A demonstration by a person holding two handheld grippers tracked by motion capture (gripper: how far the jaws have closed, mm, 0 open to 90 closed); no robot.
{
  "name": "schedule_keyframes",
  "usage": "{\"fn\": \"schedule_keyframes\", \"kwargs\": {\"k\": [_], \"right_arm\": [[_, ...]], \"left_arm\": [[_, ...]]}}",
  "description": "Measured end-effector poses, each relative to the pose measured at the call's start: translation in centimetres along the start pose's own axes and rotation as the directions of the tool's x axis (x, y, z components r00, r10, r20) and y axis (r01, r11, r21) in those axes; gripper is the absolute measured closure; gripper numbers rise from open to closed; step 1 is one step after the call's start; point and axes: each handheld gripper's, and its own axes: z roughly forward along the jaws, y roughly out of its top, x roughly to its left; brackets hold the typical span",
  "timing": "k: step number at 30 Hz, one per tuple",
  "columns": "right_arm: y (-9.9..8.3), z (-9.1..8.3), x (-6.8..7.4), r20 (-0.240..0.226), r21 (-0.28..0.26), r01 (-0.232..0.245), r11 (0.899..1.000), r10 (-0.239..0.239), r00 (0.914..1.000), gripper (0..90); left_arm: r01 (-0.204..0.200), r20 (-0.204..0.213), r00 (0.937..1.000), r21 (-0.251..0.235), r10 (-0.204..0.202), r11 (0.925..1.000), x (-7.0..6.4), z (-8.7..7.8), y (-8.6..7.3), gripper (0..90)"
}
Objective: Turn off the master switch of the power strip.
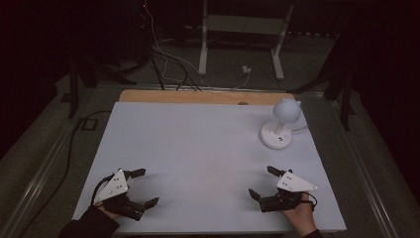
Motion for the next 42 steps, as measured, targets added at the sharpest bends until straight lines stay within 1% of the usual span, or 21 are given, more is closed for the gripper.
{"fn": "schedule_keyframes", "kwargs": {"k": [3,5,7,9,11,13,17,21,27,29,35,38,40,42], "right_arm": [[0.1,0.1,0.1,-0.004,0.011,0.004,1.0,-0.004,1.0,0.0],[0.3,0.0,0.1,-0.016,0.009,0.0,1.0,0.0,0.9999,0.0],[0.2,0.0,0.1,-0.004,0.022,0.013,1.0,-0.013,0.9999,0.0],[0.3,0.1,0.2,-0.008,0.035,0.011,0.999,-0.01,0.9999,0.0],[0.3,0.1,0.3,-0.01,0.049,0.022,0.999,-0.022,0.9997,0.0],[0.4,0.2,0.5,-0.012,0.062,0.022,0.998,-0.021,0.9997,0.0],[0.4,0.3,0.7,-0.016,0.077,0.021,0.997,-0.02,0.9997,0.0],[0.7,0.3,1.0,-0.036,0.086,0.013,0.996,-0.01,0.9993,0.0],[1.1,0.6,1.9,-0.057,0.118,0.04,0.992,-0.034,0.9978,0.0],[1.2,0.7,2.1,-0.065,0.122,0.04,0.992,-0.032,0.9974,0.0],[1.9,0.6,2.3,-0.073,0.111,0.029,0.993,-0.021,0.9971,0.0],[2.3,0.4,2.4,-0.071,0.099,0.023,0.995,-0.016,0.9974,0.0],[2.7,0.3,2.3,-0.056,0.099,0.034,0.995,-0.028,0.998,0.9],[3.0,0.2,2.1,-0.055,0.082,0.019,0.996,-0.014,0.9984,0.9]], "left_arm": [[-0.002,-0.001,1.0,0.003,0.002,1.0,0.0,0.0,0.0,0.4],[-0.003,0.006,1.0,-0.001,0.003,1.0,-0.1,0.0,0.1,0.4],[-0.005,0.013,0.9999,0.002,0.005,1.0,-0.2,0.1,0.1,0.4],[-0.006,0.014,0.9999,0.005,0.006,1.0,-0.2,0.1,0.1,0.4],[-0.003,0.016,0.9999,0.002,0.003,1.0,-0.2,0.1,0.1,0.4],[0.001,0.01,1.0,0.0,-0.001,1.0,-0.1,0.0,0.1,0.4],[0.003,0.012,0.9999,-0.006,-0.003,1.0,-0.1,0.0,0.1,0.4],[0.009,0.021,0.9997,-0.01,-0.008,0.9999,-0.2,0.1,0.1,0.4],[0.011,0.023,0.9997,-0.011,-0.011,0.9999,-0.1,0.0,0.1,0.4],[0.012,0.024,0.9996,-0.014,-0.011,0.9998,-0.2,0.0,0.1,0.4],[0.009,0.025,0.9997,-0.012,-0.009,0.9999,-0.1,0.0,0.1,0.4],[0.008,0.024,0.9997,-0.01,-0.008,0.9999,-0.2,0.0,0.1,0.4],[0.009,0.023,0.9997,-0.014,-0.008,0.9999,-0.1,0.0,0.1,0.4],[0.009,0.021,0.9997,-0.013,-0.009,0.9999,-0.1,0.0,0.1,0.4]]}}
